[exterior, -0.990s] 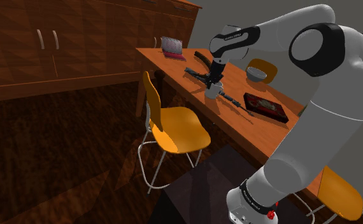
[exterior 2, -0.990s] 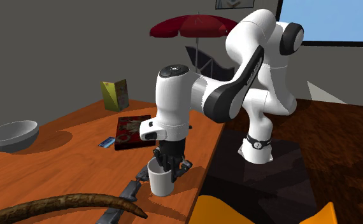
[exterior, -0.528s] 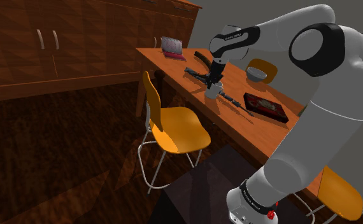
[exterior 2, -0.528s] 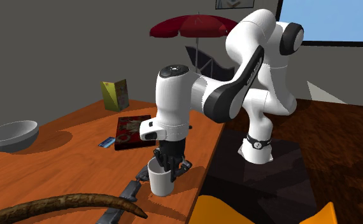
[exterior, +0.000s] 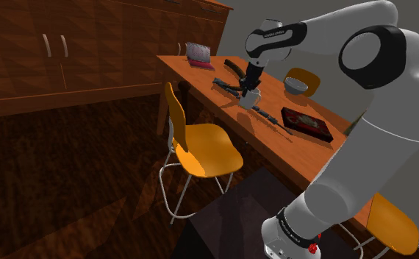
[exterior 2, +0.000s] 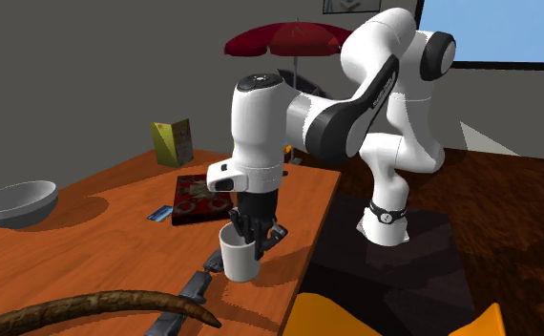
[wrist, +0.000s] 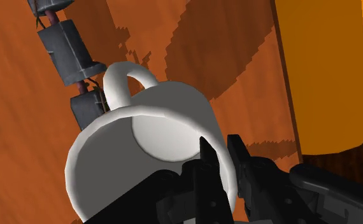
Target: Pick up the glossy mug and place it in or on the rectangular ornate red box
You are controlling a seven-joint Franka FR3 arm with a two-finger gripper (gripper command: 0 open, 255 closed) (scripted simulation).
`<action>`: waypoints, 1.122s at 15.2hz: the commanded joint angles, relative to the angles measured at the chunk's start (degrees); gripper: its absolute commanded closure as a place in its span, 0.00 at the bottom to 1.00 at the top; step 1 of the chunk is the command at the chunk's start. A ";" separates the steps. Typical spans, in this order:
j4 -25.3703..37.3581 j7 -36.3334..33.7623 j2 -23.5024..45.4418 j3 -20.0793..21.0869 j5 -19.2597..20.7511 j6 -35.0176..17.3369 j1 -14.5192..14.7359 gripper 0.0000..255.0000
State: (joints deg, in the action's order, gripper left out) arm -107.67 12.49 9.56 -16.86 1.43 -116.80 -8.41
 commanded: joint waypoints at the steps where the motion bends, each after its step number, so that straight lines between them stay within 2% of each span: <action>1: 0.94 -0.11 -0.60 0.00 0.17 1.52 0.09 1.00; 15: 9.37 0.07 -2.55 -0.07 0.64 11.81 0.21 1.00; 17: 8.51 1.16 -3.32 -0.59 0.82 11.63 -0.39 1.00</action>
State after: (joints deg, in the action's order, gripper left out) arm -98.97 12.99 6.59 -17.14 2.17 -105.27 -8.43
